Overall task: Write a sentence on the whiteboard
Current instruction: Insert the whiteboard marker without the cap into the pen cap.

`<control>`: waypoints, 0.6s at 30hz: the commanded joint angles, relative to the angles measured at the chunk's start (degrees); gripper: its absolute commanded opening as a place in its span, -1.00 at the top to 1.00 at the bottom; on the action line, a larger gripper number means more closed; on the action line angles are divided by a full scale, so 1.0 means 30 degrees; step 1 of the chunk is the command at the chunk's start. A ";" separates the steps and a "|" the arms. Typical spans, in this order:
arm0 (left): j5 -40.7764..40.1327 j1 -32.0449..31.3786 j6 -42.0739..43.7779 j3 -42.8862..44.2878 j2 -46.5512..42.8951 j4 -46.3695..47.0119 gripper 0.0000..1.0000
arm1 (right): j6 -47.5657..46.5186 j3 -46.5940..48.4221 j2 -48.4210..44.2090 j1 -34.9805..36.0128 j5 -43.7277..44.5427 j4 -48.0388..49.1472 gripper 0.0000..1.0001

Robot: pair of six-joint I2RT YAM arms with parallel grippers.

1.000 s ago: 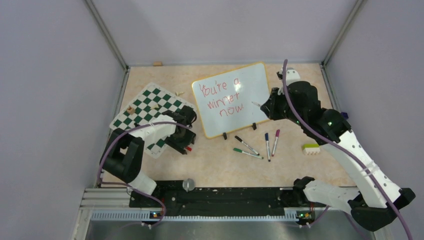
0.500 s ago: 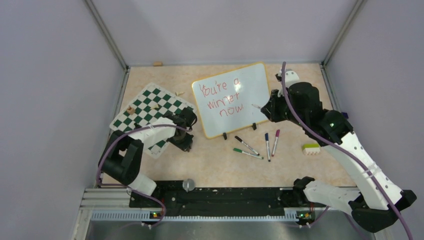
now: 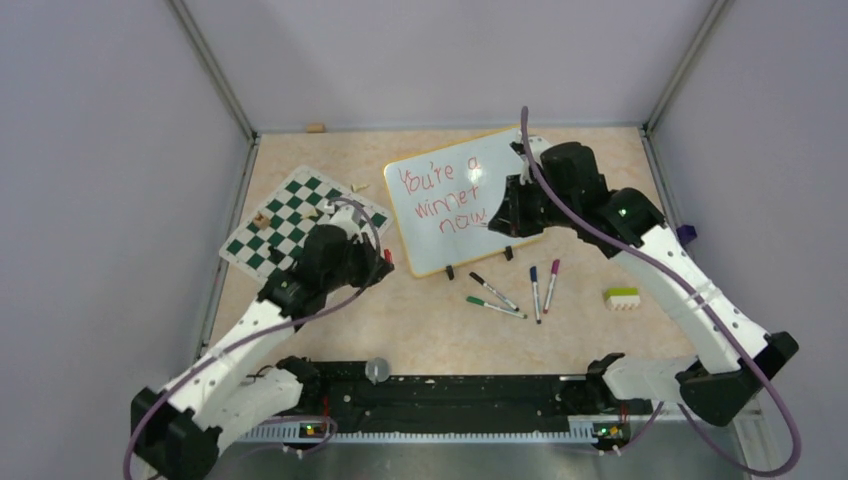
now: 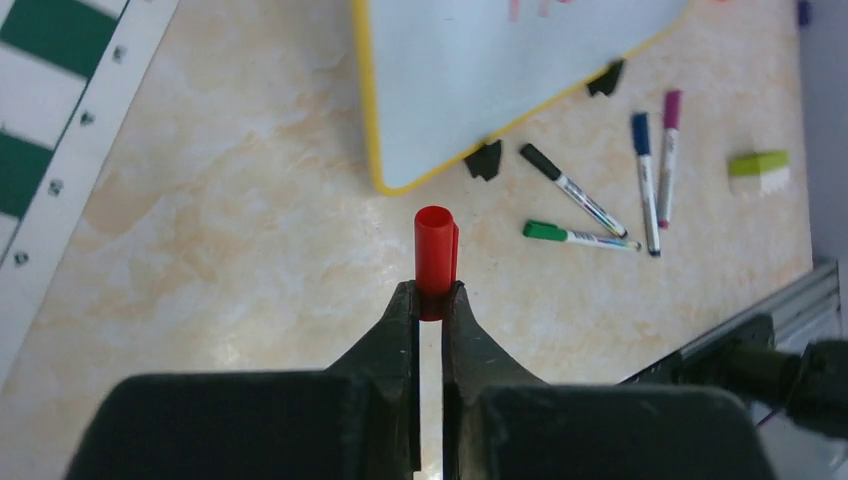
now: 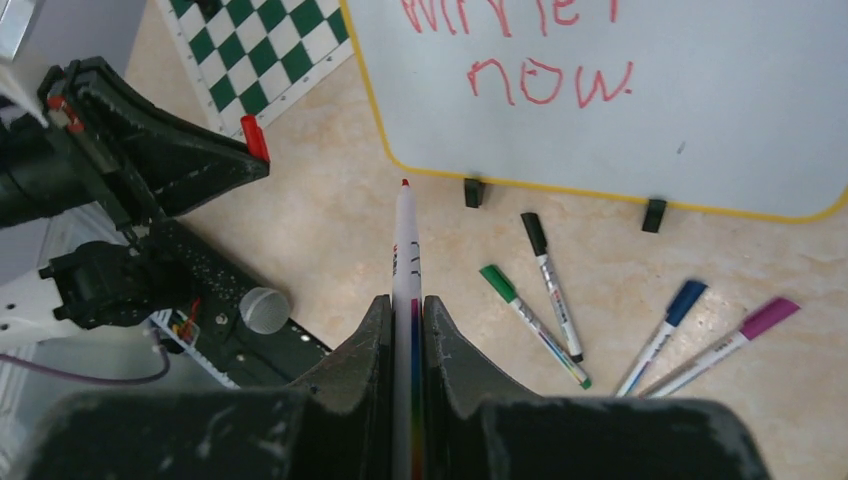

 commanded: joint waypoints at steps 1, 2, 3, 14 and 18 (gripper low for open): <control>0.3829 -0.0152 0.8437 -0.3228 -0.4519 0.6443 1.00 | 0.1188 0.2744 0.1620 0.0292 -0.2123 -0.0052 1.00; 0.4487 -0.0151 0.9876 -0.3544 -0.5155 0.6915 1.00 | 0.1369 0.3299 0.2093 0.0329 -0.2505 -0.0329 1.00; 0.5334 -0.0158 1.1481 -0.3715 -0.5582 0.6973 1.00 | 0.1567 0.3899 0.2581 0.0381 -0.2927 -0.0671 1.00; 0.7659 -0.0159 2.1079 -0.1879 -0.4249 0.4915 1.00 | 0.2761 0.7849 0.7000 0.1444 -0.7010 -0.2710 1.00; 0.7415 -0.0159 2.1954 -0.1526 -0.3543 0.5147 1.00 | 0.2526 0.8917 0.7926 0.1476 -0.7902 -0.3642 1.00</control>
